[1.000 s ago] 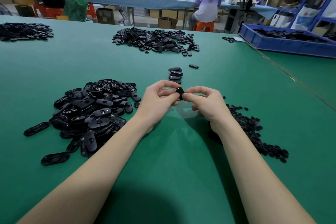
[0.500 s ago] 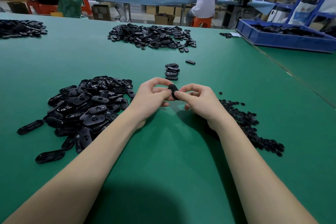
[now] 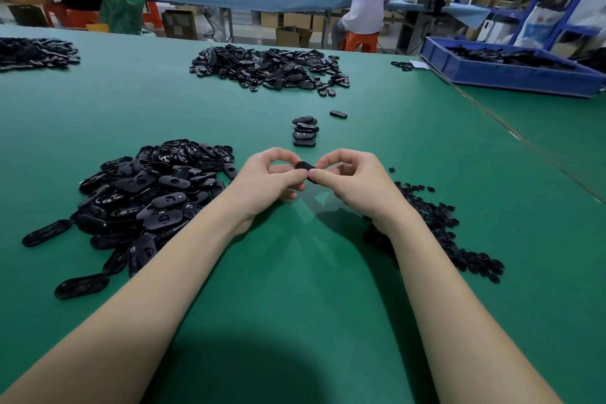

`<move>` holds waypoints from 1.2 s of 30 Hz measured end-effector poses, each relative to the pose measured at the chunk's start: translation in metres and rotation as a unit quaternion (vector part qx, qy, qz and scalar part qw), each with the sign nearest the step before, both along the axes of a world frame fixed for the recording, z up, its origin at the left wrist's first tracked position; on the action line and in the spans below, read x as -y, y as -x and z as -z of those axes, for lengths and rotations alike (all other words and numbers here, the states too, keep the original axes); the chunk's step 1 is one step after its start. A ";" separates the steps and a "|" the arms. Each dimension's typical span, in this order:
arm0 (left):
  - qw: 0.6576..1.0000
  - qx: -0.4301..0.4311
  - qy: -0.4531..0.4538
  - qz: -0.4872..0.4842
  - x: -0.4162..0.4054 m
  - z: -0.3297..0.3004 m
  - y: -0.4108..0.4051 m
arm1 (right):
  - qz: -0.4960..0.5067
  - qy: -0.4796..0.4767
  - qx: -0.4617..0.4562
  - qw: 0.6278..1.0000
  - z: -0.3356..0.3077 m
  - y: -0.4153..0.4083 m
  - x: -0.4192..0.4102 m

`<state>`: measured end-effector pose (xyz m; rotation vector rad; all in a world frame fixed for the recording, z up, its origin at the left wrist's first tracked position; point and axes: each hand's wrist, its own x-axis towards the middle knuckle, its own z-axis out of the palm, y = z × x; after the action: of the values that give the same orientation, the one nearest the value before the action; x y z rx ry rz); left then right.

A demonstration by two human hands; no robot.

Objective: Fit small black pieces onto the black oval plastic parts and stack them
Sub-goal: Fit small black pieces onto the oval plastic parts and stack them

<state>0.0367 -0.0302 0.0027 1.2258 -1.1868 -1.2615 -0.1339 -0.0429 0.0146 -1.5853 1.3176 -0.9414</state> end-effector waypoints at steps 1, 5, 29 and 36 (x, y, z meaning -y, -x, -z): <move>1.000 -0.016 -0.004 0.004 0.000 0.000 0.000 | -0.005 -0.004 0.011 1.000 -0.001 0.001 0.000; 0.998 -0.060 -0.018 0.016 0.000 0.001 -0.001 | -0.020 -0.005 0.034 0.999 -0.003 0.002 -0.001; 0.997 -0.053 -0.019 0.057 -0.002 0.003 -0.007 | -0.025 -0.037 -0.004 0.999 0.000 -0.001 0.002; 0.997 -0.055 -0.029 0.047 -0.002 0.003 -0.005 | -0.020 -0.034 -0.016 0.999 -0.001 0.002 0.003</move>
<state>0.0418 -0.0278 -0.0002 1.1375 -1.1468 -1.4236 -0.1358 -0.0454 0.0155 -1.5754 1.3224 -0.8419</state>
